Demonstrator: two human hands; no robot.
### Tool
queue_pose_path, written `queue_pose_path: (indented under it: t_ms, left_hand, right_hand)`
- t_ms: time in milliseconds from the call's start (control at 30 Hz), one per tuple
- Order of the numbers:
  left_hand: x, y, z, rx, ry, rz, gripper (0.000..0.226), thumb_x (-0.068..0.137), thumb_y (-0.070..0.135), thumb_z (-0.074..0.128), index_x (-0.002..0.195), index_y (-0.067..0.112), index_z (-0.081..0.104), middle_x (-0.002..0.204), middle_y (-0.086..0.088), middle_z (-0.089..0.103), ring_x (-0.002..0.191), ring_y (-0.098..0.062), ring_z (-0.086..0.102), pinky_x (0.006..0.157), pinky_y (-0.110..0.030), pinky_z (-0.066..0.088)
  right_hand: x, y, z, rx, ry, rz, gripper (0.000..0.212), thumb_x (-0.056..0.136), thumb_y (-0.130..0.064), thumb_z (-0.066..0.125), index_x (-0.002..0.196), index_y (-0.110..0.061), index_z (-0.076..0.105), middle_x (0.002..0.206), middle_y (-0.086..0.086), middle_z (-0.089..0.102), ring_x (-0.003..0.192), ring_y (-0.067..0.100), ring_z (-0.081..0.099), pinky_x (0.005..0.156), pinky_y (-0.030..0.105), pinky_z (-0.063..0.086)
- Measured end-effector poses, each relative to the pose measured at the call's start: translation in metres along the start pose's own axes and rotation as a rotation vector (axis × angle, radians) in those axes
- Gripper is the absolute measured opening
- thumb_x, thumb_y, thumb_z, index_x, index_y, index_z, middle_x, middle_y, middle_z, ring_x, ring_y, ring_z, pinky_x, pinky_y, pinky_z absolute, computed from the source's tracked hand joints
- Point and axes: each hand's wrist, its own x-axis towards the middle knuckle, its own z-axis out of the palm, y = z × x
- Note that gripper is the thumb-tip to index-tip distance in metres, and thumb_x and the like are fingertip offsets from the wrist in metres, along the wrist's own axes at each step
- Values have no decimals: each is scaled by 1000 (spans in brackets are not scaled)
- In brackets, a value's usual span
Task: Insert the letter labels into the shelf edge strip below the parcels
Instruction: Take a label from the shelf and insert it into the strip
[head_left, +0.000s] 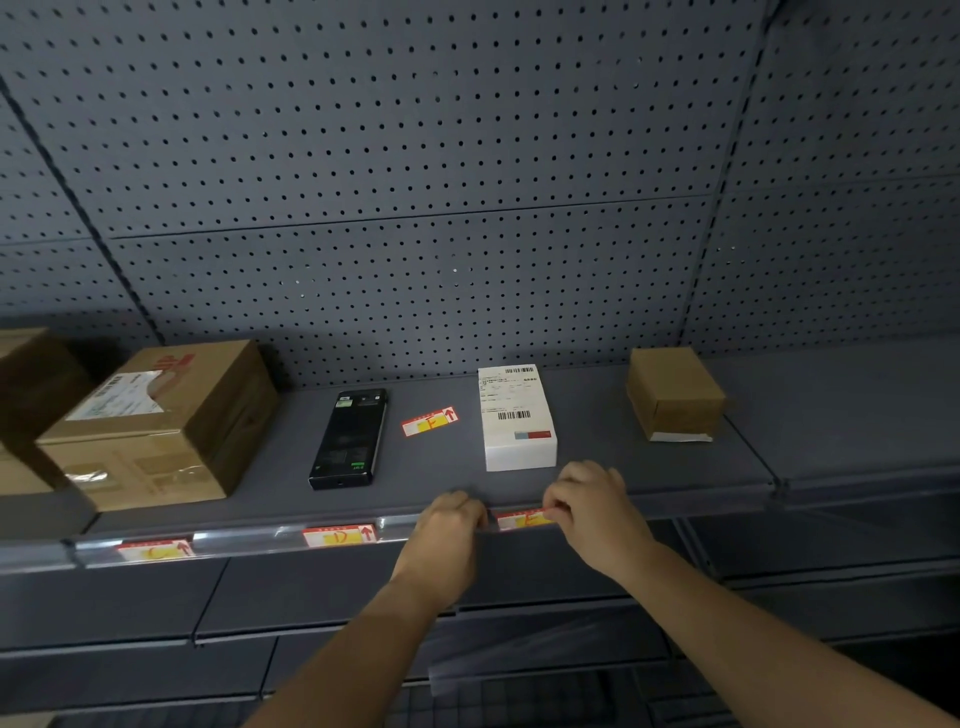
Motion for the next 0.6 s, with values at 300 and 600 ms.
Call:
queue_pose_path:
  t_ms: [300, 600]
  left_hand:
    - [-1, 4, -2, 18, 7, -19, 22, 87, 13, 61, 109, 19, 62, 112, 1, 56, 101, -15, 52, 92, -26, 48]
    - [18, -2, -49, 103, 154, -151, 30, 82, 25, 56, 112, 21, 62, 112, 1, 62, 103, -20, 56, 87, -35, 47]
  right_hand:
    - [-3, -5, -9, 34, 18, 12, 11, 92, -30, 61, 98, -27, 70, 102, -12, 54, 97, 6, 45, 92, 23, 35]
    - [29, -37, -37, 178, 51, -26, 23, 93, -31, 59, 113, -24, 65, 116, -8, 57, 104, 10, 54, 82, 23, 50]
